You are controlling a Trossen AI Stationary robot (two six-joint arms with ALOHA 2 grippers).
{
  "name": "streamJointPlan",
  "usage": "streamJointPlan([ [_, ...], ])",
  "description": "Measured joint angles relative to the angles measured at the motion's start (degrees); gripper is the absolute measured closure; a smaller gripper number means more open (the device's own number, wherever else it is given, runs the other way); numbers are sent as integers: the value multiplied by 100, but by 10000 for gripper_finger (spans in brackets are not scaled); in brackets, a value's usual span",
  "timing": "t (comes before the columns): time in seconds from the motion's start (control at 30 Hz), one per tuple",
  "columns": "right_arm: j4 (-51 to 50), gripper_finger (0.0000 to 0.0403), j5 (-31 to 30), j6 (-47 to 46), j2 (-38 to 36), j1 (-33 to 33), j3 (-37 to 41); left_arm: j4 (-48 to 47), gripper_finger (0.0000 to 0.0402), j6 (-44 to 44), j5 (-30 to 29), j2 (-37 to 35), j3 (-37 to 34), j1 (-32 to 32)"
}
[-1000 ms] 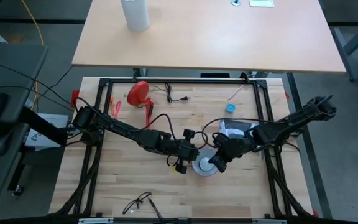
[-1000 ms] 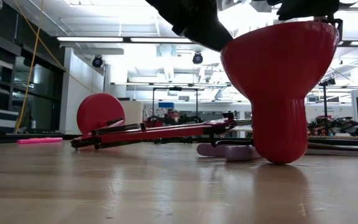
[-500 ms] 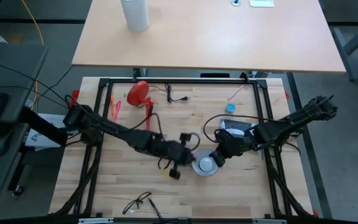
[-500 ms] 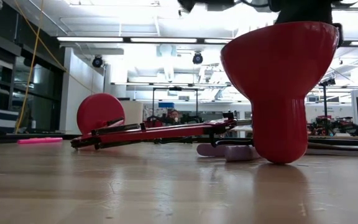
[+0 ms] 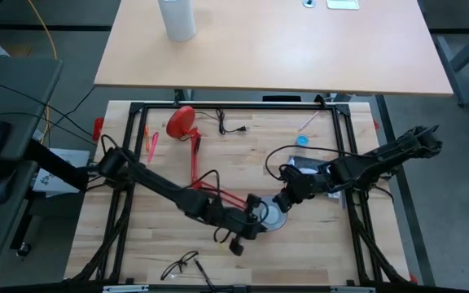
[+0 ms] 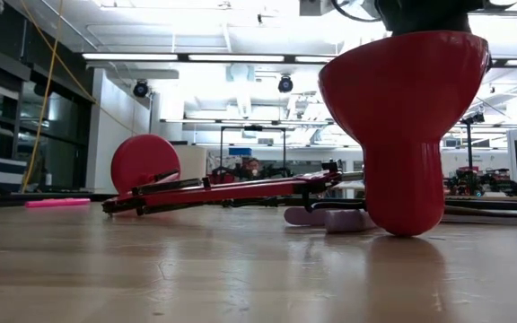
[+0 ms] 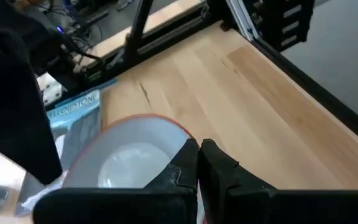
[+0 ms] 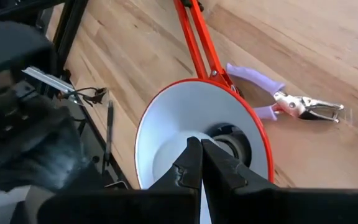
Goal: Screw lightbulb
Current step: Insert the lightbulb into the desk lamp
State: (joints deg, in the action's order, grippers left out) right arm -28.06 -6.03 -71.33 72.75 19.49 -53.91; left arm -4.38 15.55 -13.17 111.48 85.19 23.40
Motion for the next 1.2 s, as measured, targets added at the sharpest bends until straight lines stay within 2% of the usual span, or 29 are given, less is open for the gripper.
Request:
streamJointPlan([
  [0.23,2,403,49,-221,7,2,0,-353,401,58,-402,374,440,-20],
  [0.47,18,403,58,-381,79,4,0,-592,401,222,-706,384,496,-41],
  [0.73,523,403,169,-361,426,4,-1,-595,401,264,-731,385,492,-188],
  [0.9,463,403,160,-345,450,2,-2,-557,402,264,-527,398,492,-233],
  [1.2,464,403,155,-326,450,2,-2,-193,401,253,-529,402,492,-118],
])
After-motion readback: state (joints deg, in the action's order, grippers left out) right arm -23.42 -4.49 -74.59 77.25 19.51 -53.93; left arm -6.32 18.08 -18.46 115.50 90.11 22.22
